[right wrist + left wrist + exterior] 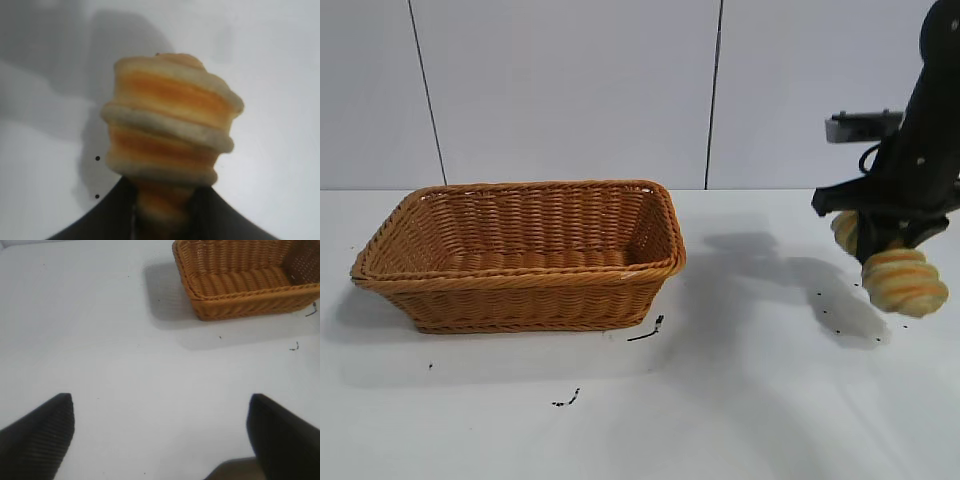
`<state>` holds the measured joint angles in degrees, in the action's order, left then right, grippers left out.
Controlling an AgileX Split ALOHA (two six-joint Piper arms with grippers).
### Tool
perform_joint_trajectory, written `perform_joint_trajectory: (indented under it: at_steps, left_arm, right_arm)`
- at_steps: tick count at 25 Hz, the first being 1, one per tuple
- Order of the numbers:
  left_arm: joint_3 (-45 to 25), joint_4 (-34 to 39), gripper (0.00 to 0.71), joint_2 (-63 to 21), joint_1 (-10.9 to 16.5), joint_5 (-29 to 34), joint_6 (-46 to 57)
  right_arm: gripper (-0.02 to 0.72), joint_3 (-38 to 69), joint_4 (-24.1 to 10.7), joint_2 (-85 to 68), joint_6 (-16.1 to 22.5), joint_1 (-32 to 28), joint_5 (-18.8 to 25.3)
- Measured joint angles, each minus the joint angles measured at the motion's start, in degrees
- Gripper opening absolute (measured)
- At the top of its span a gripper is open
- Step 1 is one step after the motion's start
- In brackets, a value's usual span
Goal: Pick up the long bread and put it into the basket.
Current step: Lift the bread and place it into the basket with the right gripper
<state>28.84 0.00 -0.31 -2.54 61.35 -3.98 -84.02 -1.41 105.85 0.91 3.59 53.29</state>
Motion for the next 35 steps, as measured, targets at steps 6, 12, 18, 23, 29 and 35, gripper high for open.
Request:
perform_joint_trajectory:
  at_steps: [6, 12, 18, 23, 29, 35]
  left_arm:
    - [0.0, 0.0, 0.696, 0.0, 0.0, 0.0, 0.0]
    - [0.0, 0.0, 0.696, 0.0, 0.0, 0.0, 0.0]
    - [0.0, 0.0, 0.696, 0.0, 0.0, 0.0, 0.0]
    - [0.0, 0.0, 0.696, 0.0, 0.0, 0.0, 0.0]
    - [0.0, 0.0, 0.696, 0.0, 0.0, 0.0, 0.0]
    - [0.0, 0.0, 0.696, 0.0, 0.0, 0.0, 0.0]
  right_arm:
    - [0.143, -12.6, -0.2, 1.7, -1.9, 1.3, 6.7]
    - [0.143, -26.2, -0.2, 9.8, -3.9, 7.4, 13.8]
    - [0.132, -38.3, -0.2, 16.9, -6.8, 16.4, 15.9]
    - [0.132, -44.1, -0.2, 21.6, -12.0, 24.2, 15.2]
    - [0.132, -44.5, -0.1, 25.5, -27.4, 32.1, 7.3]
    - [0.132, -44.5, 0.6, 28.2, -46.2, 35.2, 2.5]
